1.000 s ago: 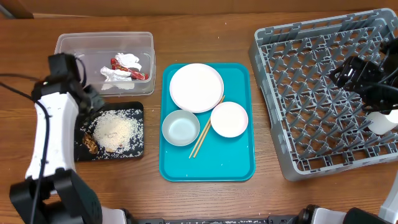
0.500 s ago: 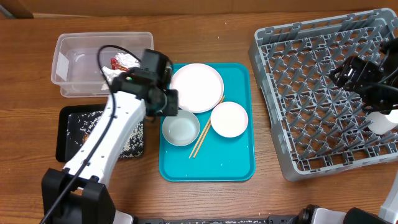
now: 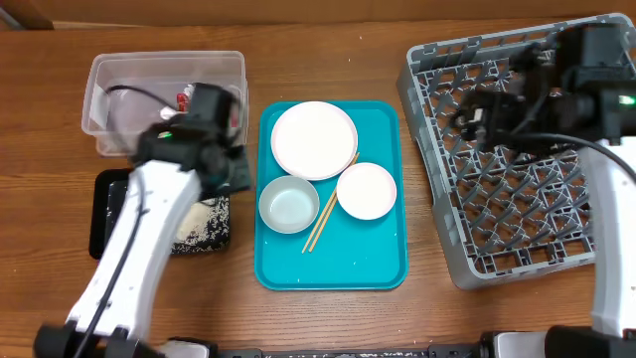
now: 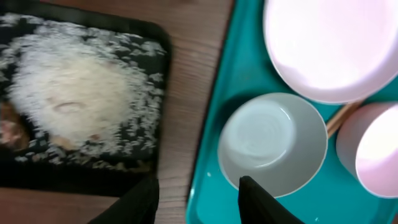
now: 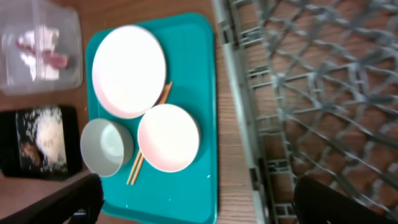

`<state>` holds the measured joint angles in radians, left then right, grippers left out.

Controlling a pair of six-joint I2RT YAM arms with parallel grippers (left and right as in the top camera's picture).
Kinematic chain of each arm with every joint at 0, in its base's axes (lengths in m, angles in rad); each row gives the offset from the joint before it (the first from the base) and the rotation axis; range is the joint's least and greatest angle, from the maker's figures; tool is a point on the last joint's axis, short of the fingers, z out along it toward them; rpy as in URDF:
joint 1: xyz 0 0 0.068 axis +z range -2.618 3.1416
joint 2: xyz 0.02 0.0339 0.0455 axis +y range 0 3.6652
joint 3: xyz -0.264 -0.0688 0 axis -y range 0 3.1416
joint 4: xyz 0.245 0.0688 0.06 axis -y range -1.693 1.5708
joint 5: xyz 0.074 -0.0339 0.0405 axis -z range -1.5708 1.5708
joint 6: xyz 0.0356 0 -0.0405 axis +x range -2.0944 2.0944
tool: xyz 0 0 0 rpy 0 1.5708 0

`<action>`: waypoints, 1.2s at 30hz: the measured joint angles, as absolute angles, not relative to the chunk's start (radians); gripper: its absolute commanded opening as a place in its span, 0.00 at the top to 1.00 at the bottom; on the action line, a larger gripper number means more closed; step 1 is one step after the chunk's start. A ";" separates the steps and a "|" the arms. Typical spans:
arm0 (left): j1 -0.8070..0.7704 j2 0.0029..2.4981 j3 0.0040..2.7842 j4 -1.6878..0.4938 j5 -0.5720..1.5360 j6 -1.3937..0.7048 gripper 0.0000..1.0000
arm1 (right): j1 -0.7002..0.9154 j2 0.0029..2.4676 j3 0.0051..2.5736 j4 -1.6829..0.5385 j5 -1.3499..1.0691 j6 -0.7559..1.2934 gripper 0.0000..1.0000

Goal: Sort waste into correct bins and load items into the dishwasher

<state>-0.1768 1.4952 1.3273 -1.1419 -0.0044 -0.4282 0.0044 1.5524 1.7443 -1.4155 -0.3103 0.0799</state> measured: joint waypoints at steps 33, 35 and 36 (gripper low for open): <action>0.243 1.365 1.328 -1.233 -0.046 -0.446 0.00 | 0.316 1.811 1.234 -0.968 -0.254 0.316 0.48; 0.243 1.365 1.328 -1.232 -0.046 -0.446 0.00 | 0.316 1.811 1.220 -0.942 -0.254 0.318 0.61; 0.243 1.365 1.328 -1.232 -0.046 -0.446 0.00 | 0.316 1.811 1.215 -0.934 -0.254 0.319 0.66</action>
<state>0.2428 1.3655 1.3277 -1.2320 -0.0460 -0.4461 0.3161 1.8114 1.2152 -0.9337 -0.2539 0.3191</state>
